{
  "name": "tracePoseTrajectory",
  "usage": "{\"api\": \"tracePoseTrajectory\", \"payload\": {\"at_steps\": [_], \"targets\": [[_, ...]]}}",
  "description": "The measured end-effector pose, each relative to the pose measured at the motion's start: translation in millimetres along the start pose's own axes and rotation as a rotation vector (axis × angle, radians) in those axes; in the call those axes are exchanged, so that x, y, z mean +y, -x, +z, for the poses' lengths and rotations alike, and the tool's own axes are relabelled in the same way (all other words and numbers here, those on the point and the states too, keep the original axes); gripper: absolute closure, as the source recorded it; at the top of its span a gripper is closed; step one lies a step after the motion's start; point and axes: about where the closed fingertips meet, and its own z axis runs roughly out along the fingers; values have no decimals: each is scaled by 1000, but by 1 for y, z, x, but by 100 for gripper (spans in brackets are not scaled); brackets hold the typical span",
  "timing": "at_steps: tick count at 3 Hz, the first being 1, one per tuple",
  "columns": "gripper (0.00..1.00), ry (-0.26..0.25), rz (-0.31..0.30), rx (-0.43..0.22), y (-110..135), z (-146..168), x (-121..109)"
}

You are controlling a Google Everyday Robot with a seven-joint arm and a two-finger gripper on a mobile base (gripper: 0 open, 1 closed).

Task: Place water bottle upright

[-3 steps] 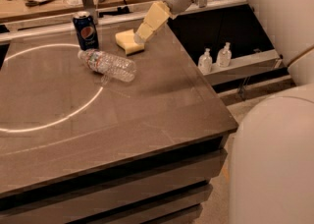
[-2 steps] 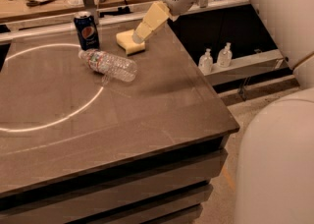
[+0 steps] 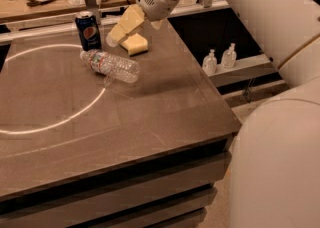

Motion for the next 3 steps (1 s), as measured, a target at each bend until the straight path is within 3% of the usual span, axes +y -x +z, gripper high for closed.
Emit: {"api": "tracePoseTrajectory", "payload": {"at_steps": [2, 3], "targets": [[0, 20, -7, 52, 18, 45, 10], [0, 26, -87, 125, 39, 83, 22]]}}
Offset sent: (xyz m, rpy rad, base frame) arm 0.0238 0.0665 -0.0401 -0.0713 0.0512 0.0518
